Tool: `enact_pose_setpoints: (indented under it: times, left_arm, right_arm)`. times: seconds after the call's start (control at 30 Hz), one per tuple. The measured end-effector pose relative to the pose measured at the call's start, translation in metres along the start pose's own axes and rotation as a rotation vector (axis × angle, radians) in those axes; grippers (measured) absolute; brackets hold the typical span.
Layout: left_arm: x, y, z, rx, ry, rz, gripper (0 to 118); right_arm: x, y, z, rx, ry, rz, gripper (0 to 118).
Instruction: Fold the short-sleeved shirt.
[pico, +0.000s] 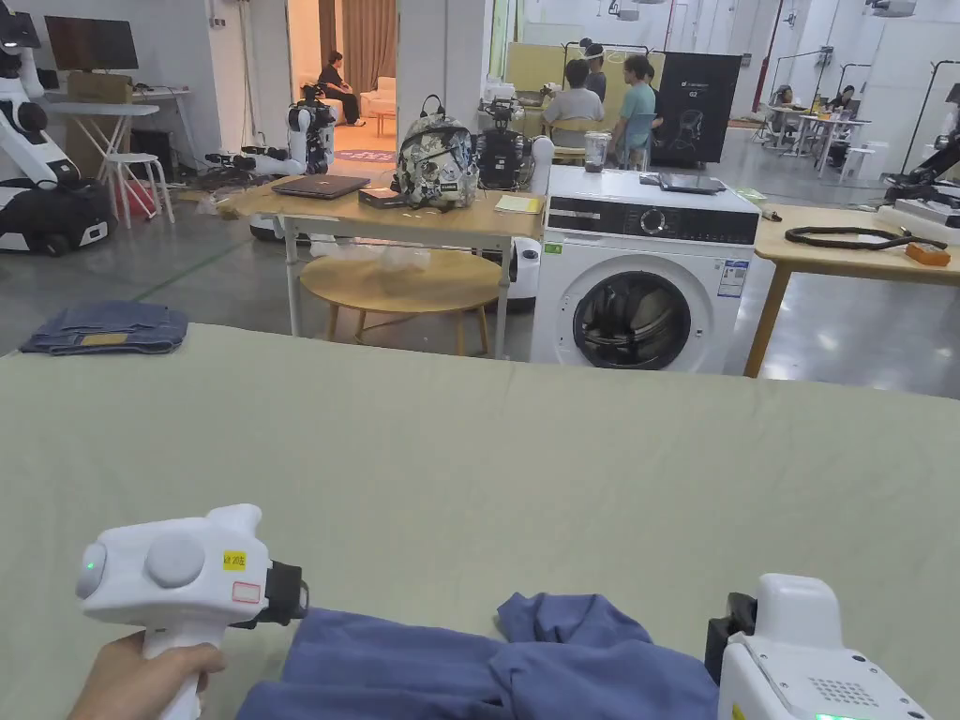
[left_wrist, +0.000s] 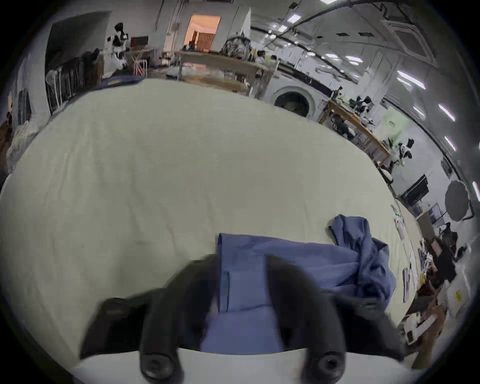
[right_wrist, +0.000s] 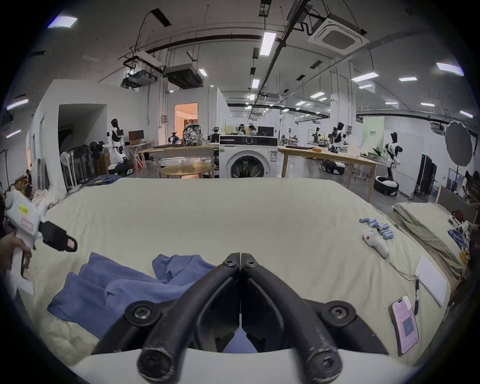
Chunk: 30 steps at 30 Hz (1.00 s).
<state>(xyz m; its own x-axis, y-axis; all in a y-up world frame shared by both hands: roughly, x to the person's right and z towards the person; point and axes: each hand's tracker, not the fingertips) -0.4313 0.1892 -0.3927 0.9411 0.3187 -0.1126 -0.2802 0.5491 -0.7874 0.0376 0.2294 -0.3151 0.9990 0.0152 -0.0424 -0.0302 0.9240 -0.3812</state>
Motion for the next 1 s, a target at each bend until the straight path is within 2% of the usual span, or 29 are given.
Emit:
enact_pose_setpoints:
  times: [0.03,0.23,0.27,0.33,0.4,0.47,0.57,0.67,0.8,0.87,0.97,1.0]
  left_arm:
    - [0.0,0.006,-0.011,-0.038,0.002,0.002,75]
    - [0.013,0.015,-0.068,-0.188,0.089,-0.012,72]
    - [0.014,0.013,-0.075,-0.212,0.102,-0.016,68]
    - [0.02,0.008,-0.087,-0.231,0.155,-0.036,51]
    - [0.029,0.003,-0.087,-0.194,0.241,-0.105,45]
    - [0.039,-0.002,-0.087,-0.165,0.237,-0.147,39]
    - [0.051,-0.01,-0.082,-0.152,0.206,-0.237,0]
    - [0.047,-0.01,-0.072,-0.129,0.178,-0.188,0]
    - [0.045,-0.013,-0.041,-0.061,0.125,-0.175,0]
    - [0.047,-0.016,-0.024,-0.023,0.106,-0.177,0]
    - [0.045,-0.02,-0.007,0.015,0.084,-0.163,0]
    - [0.045,-0.022,-0.001,0.025,0.084,-0.163,0]
  right_arm:
    - [0.001,-0.001,-0.001,-0.006,-0.004,0.001,0]
    - [0.013,-0.007,-0.011,-0.036,-0.028,0.007,0]
    - [0.015,-0.009,-0.013,-0.042,-0.036,0.009,0]
    - [0.02,-0.011,-0.015,-0.055,-0.047,0.008,0]
    - [0.027,-0.014,-0.017,-0.07,-0.057,0.004,0]
    - [0.032,-0.017,-0.019,-0.083,-0.065,-0.004,0]
    - [0.043,-0.018,-0.026,-0.109,-0.068,-0.026,0]
    - [0.056,-0.013,-0.037,-0.148,-0.054,-0.052,0]
    - [0.071,-0.004,-0.064,-0.266,0.011,-0.035,0]
    - [0.074,-0.001,-0.081,-0.313,0.024,-0.036,15]
    - [0.074,-0.003,-0.112,-0.445,0.062,-0.028,65]
    - [0.073,-0.007,-0.123,-0.498,0.086,-0.027,70]
